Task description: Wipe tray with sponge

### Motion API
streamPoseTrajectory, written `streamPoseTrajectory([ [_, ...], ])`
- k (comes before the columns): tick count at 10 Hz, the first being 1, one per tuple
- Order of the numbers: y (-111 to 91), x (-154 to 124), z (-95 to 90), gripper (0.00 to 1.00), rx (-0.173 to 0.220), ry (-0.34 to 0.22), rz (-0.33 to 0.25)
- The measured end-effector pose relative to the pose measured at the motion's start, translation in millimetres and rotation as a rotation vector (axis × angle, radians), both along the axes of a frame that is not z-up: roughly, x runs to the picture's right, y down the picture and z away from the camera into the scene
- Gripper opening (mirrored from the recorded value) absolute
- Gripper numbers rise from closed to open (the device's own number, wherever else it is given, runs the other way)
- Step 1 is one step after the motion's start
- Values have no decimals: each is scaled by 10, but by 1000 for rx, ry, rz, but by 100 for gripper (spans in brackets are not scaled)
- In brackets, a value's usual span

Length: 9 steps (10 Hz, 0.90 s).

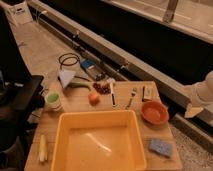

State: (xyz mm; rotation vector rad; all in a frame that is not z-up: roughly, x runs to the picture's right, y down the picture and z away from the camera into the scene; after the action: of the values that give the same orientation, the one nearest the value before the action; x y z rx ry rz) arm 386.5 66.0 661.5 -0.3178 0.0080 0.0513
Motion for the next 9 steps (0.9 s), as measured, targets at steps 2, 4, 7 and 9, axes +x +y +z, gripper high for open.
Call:
streamPoseTrajectory([
  [2, 16, -19, -26, 79, -6, 14, -49],
  [4, 202, -39, -14, 79, -52, 30, -89],
  [7, 766, -54, -81, 79, -207, -17, -21],
  [9, 953, -119, -125, 79, -282, -62, 2],
])
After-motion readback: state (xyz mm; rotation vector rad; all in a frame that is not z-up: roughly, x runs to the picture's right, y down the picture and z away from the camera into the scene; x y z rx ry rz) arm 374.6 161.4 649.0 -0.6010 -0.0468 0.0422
